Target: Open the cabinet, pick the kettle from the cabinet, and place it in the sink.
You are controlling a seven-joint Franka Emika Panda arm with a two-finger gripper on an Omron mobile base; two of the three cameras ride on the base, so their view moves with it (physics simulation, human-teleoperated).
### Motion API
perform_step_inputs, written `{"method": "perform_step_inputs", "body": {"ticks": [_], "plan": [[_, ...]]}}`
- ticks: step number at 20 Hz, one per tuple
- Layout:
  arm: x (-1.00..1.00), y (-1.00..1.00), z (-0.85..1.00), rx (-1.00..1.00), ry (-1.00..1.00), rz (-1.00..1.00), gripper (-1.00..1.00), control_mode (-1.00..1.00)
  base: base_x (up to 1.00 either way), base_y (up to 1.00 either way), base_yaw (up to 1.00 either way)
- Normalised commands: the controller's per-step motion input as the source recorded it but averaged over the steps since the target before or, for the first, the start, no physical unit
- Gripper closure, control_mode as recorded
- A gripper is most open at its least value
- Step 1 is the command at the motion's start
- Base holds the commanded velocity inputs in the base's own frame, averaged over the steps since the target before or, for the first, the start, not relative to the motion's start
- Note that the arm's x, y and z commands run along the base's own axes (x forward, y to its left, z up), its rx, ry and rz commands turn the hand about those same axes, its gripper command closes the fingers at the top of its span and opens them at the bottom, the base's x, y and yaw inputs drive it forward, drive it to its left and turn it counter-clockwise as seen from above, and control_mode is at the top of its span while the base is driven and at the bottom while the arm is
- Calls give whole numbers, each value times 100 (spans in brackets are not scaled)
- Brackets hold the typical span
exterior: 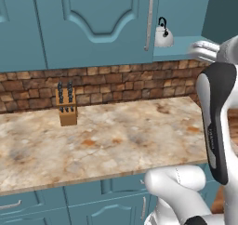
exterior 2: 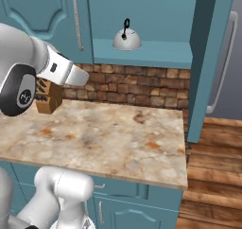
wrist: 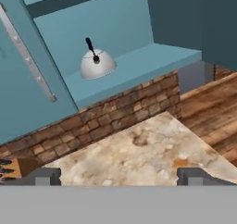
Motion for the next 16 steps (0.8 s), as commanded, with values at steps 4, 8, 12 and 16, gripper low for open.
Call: {"method": "perform_step_inputs", "body": {"ticks": [4,8,12,16], "plan": [[21,39,28,-15,9,26,-100,-100,0,0,0],[28,43,24,-17,1,18,-100,-100,0,0,0],[33,37,18,-17,0,9,-100,-100,0,0,0],[50,29,7,-10,0,4,-100,-100,0,0,0]]}}
